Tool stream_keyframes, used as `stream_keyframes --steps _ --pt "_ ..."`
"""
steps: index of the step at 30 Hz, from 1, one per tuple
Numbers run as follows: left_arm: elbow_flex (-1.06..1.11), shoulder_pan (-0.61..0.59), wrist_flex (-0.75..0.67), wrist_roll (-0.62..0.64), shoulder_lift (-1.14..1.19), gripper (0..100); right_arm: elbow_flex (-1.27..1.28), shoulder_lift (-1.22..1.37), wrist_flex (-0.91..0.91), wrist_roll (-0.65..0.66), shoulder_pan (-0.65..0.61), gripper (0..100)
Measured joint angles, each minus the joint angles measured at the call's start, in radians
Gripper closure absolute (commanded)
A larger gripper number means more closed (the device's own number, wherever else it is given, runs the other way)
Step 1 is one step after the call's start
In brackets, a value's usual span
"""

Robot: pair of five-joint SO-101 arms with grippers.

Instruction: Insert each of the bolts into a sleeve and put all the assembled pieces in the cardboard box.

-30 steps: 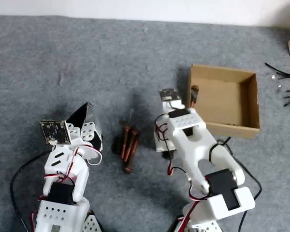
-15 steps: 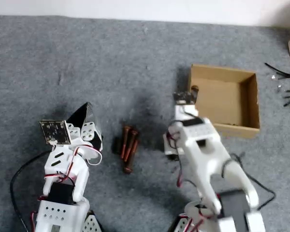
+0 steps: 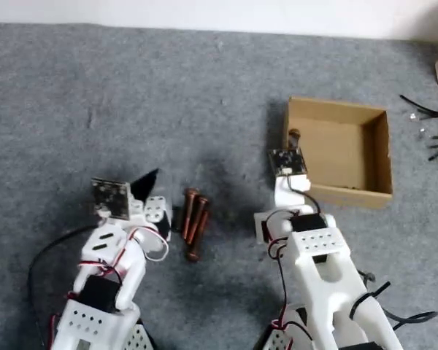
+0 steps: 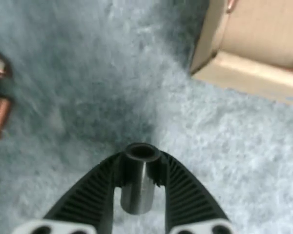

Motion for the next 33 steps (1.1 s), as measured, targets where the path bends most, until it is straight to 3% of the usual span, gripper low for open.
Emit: stream_keyframes --steps 9,24,28,33 --pt "-0.009 0.1 0.0 -0.032 0.089 99 0.0 0.038 -0.046 0.0 0.0 99.5" --pt "-0.532 0.11 0.008 -0.032 1.191 99 0.0 0.043 -0.048 0.005 0.0 99.5" --pt "-0.603 0.135 0.008 -0.034 1.35 99 0.0 0.043 -0.048 0.006 0.0 99.5" --pt "-0.646 0.163 0.089 -0.035 1.369 99 0.0 0.043 -0.048 0.006 0.0 99.5"
